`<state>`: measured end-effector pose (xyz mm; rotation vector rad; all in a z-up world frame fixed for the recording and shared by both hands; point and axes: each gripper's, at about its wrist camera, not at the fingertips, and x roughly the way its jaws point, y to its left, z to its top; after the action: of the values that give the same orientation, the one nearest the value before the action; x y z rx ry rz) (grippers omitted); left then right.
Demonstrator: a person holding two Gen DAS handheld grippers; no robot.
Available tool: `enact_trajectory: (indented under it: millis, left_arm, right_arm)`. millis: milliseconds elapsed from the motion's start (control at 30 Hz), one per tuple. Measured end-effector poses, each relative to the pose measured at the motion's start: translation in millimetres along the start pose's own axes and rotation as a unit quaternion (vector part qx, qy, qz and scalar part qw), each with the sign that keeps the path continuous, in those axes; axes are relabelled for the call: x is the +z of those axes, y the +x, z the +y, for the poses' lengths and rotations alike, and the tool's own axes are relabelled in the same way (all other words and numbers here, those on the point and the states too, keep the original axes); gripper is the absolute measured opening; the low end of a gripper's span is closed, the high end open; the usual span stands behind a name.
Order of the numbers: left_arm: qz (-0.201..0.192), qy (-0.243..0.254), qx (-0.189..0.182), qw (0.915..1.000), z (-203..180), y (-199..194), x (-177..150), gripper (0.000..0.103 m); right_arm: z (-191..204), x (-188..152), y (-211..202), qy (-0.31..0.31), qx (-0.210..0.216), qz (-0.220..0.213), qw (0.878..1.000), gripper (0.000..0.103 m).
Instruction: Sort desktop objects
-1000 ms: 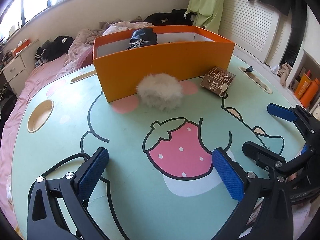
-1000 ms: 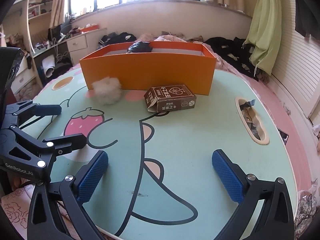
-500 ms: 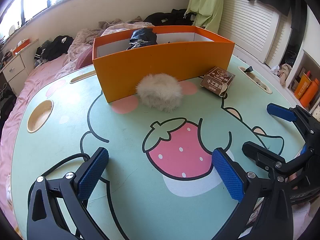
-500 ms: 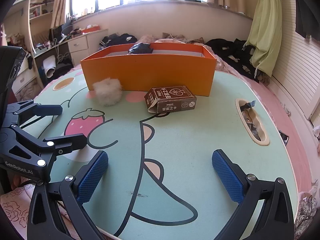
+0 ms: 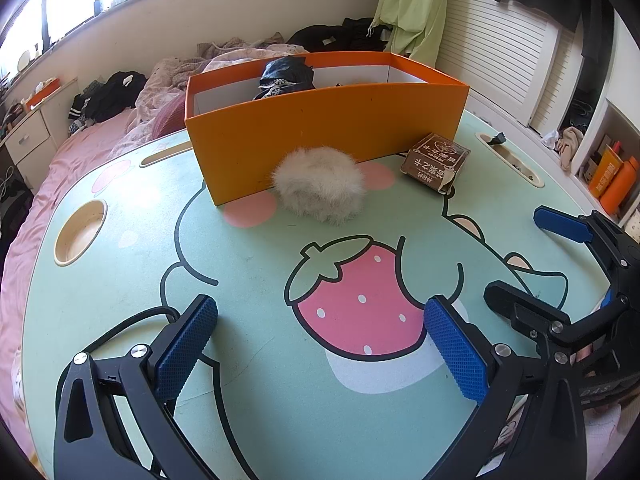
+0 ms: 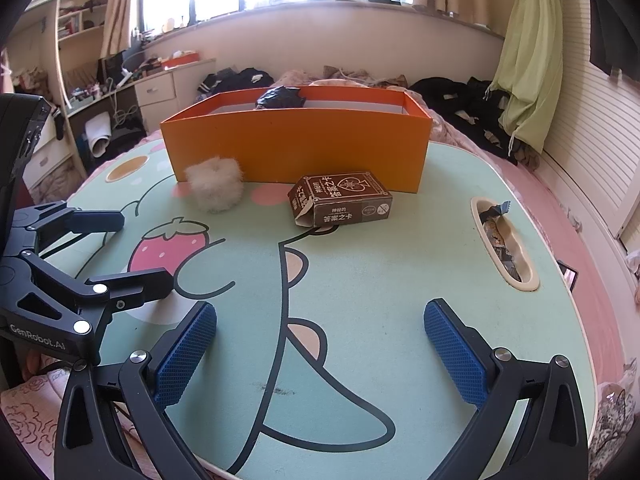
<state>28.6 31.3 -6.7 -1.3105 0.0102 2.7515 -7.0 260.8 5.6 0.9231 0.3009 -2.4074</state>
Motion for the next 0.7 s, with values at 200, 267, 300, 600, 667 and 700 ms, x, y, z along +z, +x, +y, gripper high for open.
enact_trajectory:
  millis: [200, 267, 300, 600, 667, 700]
  left_arm:
    - [0.0, 0.0, 0.0, 1.0, 0.0, 0.1, 0.1, 0.103]
    - [0.0, 0.0, 0.0, 1.0, -0.1, 0.2, 0.1, 0.103]
    - [0.0, 0.0, 0.0, 1.0, -0.1, 0.2, 0.1, 0.103]
    - [0.0, -0.001, -0.001, 1.0, 0.4, 0.3, 0.3, 0.103]
    - [0.0, -0.001, -0.001, 1.0, 0.3, 0.2, 0.4, 0.103]
    - [0.0, -0.002, -0.001, 1.0, 0.5, 0.1, 0.4, 0.103]
  right_arm:
    - [-2.9, 0.5, -0.5, 0.006, -0.014, -0.005, 1.0, 0.103]
    - [-4.6, 0.2, -0.7, 0.01, -0.022, -0.006, 1.0, 0.103]
    - [-6.2, -0.6, -1.0, 0.013, -0.023, -0.006, 1.0, 0.103]
    - [-7.0, -0.2, -0.9, 0.01, -0.025, -0.005, 1.0, 0.103]
    - [-5.8, -0.1, -1.7, 0.011, -0.027, -0.001, 1.0, 0.103]
    - [-4.7, 0.6, -2.4, 0.01, -0.026, 0.005, 1.0, 0.103]
